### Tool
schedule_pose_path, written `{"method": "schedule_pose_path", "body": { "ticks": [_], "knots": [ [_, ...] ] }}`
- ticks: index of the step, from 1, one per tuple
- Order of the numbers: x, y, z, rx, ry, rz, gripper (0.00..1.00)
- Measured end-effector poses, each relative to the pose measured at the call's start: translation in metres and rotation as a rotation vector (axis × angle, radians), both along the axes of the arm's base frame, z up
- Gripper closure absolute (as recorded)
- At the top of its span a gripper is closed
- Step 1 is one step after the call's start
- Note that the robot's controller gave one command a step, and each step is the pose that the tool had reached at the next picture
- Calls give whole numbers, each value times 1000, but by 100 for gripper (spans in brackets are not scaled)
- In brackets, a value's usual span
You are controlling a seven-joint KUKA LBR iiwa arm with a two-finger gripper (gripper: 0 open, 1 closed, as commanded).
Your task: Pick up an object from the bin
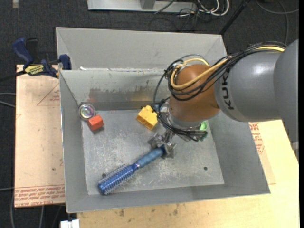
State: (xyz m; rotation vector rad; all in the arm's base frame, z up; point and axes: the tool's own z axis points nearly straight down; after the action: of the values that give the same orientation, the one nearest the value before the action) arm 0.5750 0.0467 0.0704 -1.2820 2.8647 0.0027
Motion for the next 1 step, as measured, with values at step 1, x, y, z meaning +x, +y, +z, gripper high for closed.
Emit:
{"method": "schedule_pose_path", "body": {
  "ticks": [1],
  "knots": [
    [1,-5,104,-1,-8,25,100]
  ]
}}
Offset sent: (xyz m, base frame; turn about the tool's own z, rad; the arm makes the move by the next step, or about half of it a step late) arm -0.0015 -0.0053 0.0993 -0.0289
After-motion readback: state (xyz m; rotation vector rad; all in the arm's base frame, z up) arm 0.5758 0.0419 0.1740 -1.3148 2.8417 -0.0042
